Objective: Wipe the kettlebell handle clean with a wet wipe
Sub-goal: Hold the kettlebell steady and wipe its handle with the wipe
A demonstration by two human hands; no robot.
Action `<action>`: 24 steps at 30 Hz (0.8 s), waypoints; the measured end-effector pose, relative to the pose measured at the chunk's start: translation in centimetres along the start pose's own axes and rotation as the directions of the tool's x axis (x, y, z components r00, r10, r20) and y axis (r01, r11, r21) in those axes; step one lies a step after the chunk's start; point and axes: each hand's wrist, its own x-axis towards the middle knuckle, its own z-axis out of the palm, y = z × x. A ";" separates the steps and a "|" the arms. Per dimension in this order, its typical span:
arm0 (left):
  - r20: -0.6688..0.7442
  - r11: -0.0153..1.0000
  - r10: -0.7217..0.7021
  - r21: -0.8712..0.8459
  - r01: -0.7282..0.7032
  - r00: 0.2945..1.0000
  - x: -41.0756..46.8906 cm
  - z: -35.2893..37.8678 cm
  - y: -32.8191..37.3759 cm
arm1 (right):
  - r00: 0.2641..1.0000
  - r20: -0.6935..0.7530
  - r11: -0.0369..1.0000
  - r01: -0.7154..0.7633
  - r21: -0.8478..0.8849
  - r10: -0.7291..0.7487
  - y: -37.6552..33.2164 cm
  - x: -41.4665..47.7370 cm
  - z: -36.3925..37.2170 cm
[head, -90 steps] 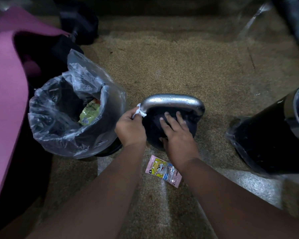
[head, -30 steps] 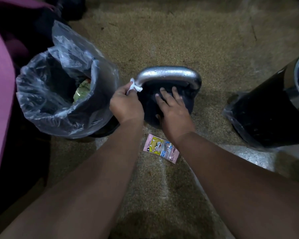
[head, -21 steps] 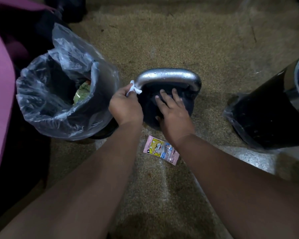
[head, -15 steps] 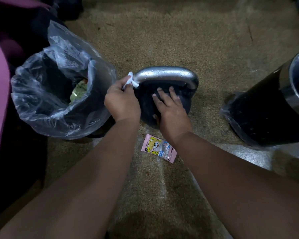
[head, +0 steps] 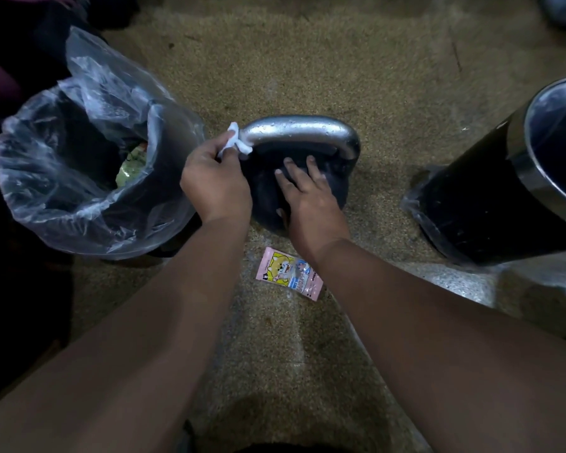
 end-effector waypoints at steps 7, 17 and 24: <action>-0.005 1.000 -0.011 0.026 0.011 1.000 -0.4 -0.3 -0.7 | 1.000 -0.021 0.999 -0.007 0.032 0.007 -0.1 -0.1 0.0; -0.010 0.999 0.007 0.036 -0.007 1.000 -0.2 -0.1 -0.3 | 0.999 -0.032 0.999 0.002 0.044 0.000 0.1 -0.1 0.2; -0.021 0.999 0.001 0.038 0.000 1.000 -0.4 -0.1 -1.1 | 1.000 -0.013 1.000 -0.002 0.029 0.002 0.2 0.0 0.3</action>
